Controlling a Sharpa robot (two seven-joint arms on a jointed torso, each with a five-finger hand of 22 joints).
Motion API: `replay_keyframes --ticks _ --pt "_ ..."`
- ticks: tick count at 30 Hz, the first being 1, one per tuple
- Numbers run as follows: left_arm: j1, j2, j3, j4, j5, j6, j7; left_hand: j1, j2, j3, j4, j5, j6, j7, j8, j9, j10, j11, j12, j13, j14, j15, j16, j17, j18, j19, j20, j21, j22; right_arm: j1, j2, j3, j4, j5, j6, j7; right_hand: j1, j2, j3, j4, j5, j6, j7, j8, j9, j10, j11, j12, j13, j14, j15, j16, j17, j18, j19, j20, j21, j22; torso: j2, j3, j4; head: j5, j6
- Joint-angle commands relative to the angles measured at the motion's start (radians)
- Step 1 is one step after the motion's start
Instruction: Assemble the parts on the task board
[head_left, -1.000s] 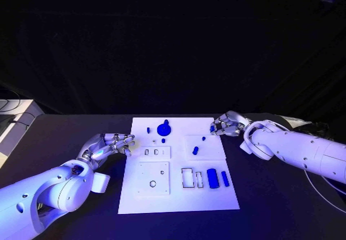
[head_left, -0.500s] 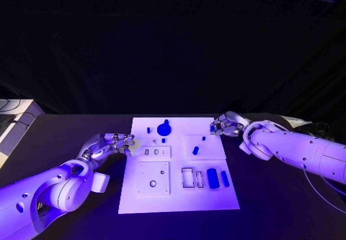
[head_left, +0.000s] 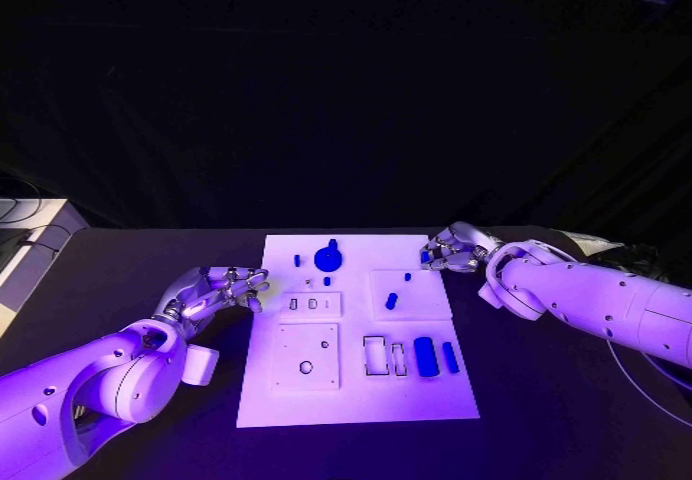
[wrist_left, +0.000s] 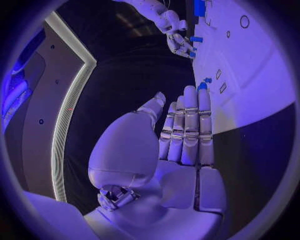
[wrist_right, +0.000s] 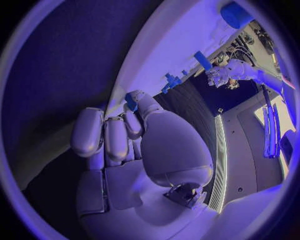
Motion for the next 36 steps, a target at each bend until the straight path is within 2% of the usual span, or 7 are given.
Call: replay_keyframes --ticks 1,14,20,22,27,31,36 --pt "0.000 0.001 0.001 0.001 -0.003 0.017 0.008 0.002 0.007 -0.004 0.000 -0.002 -0.008 0.000 0.001 0.000 -0.009 0.000 0.001 0.000 -0.002 0.000 0.000 0.000 0.011 0.000 -0.002 -0.002 -0.002 -0.003 0.000 -0.002 0.004 -0.010 -0.011 0.005 -0.004 0.015 0.006 0.002 -0.009 0.036 0.008 0.004 0.004 0.003 -0.007 0.002 0.002 -0.001 -0.010 -0.006 0.000 0.008 0.061 -0.012 0.001 0.140 -0.001 -0.0005 0.0018 0.000 0.000" --pt "0.000 0.001 0.001 -0.003 -0.003 0.017 0.008 0.002 0.008 -0.004 0.000 -0.002 -0.008 0.001 0.000 -0.001 -0.010 0.000 0.001 0.000 -0.003 0.000 0.000 0.000 0.011 0.000 -0.002 -0.002 -0.002 0.013 -0.015 -0.001 0.067 -0.009 -0.070 -0.023 -0.014 0.013 0.002 0.010 -0.029 0.039 0.006 0.001 0.003 0.008 -0.009 -0.003 0.007 0.000 -0.012 -0.008 0.003 0.006 0.062 -0.016 -0.001 0.139 -0.002 -0.0023 -0.0006 0.002 0.002" --pt "0.000 0.001 0.001 -0.005 -0.003 0.016 0.008 0.002 0.008 -0.004 0.000 -0.002 -0.008 0.001 0.000 -0.001 -0.010 0.000 0.001 0.000 -0.003 0.000 0.000 0.000 0.011 0.000 -0.002 -0.002 -0.002 0.032 -0.032 -0.001 0.161 -0.038 -0.136 -0.092 -0.025 0.008 -0.005 0.020 -0.049 0.035 0.007 -0.002 0.002 0.010 -0.008 -0.004 0.009 0.000 -0.011 -0.010 0.002 0.006 0.063 -0.016 -0.004 0.138 -0.004 -0.0023 -0.0015 0.007 0.002" --pt "0.000 0.001 0.001 -0.005 -0.003 0.016 0.008 0.002 0.008 -0.004 0.000 -0.002 -0.008 0.000 0.000 -0.001 -0.010 0.000 0.001 0.000 -0.003 0.000 0.001 0.000 0.011 0.000 -0.002 -0.002 -0.002 0.036 -0.033 -0.001 0.204 -0.062 -0.165 -0.129 -0.027 0.009 -0.006 0.024 -0.073 0.036 0.007 -0.002 0.003 0.011 -0.008 -0.006 0.009 0.001 -0.011 -0.012 0.001 0.007 0.063 -0.016 -0.008 0.138 -0.006 -0.0015 -0.0042 0.012 0.001" --pt "0.000 0.002 0.001 -0.006 -0.003 0.017 0.007 0.002 0.008 -0.004 0.000 -0.002 -0.008 0.000 0.000 -0.001 -0.010 0.000 0.001 0.000 -0.002 0.000 0.001 0.000 0.012 0.000 -0.002 -0.001 -0.002 0.040 -0.012 -0.002 0.300 -0.138 -0.219 -0.250 -0.023 0.005 -0.006 0.026 -0.076 0.036 0.007 -0.003 0.003 0.014 -0.008 -0.006 0.011 0.001 -0.011 -0.013 0.001 0.007 0.064 -0.016 -0.012 0.137 -0.009 -0.0011 -0.0072 0.026 -0.001" --pt "0.000 0.005 0.001 -0.007 -0.003 0.017 0.006 0.002 0.008 -0.004 0.000 -0.002 -0.008 0.000 0.000 -0.001 -0.010 0.000 0.001 0.000 -0.002 0.000 0.001 0.000 0.012 0.000 -0.002 -0.001 -0.002 0.038 0.016 -0.006 0.362 -0.192 -0.238 -0.338 -0.019 0.003 -0.004 0.024 -0.068 0.038 0.006 -0.003 0.003 0.018 -0.009 -0.002 0.014 0.003 -0.012 -0.009 0.005 0.006 0.066 -0.017 -0.004 0.139 -0.012 -0.0023 -0.0067 0.029 -0.006" --pt "0.000 0.010 0.001 -0.009 -0.003 0.019 0.005 0.002 0.008 -0.004 0.000 -0.002 -0.008 0.000 0.000 -0.001 -0.010 0.000 0.001 0.000 -0.002 0.000 0.001 0.000 0.012 0.000 -0.002 -0.001 -0.002 0.034 0.059 -0.012 0.413 -0.232 -0.243 -0.415 -0.019 0.001 -0.001 0.021 -0.055 0.040 0.006 -0.003 0.003 0.020 -0.009 0.000 0.017 0.003 -0.012 -0.010 0.004 0.006 0.067 -0.017 -0.004 0.139 -0.012 -0.0042 -0.0057 0.034 -0.004"
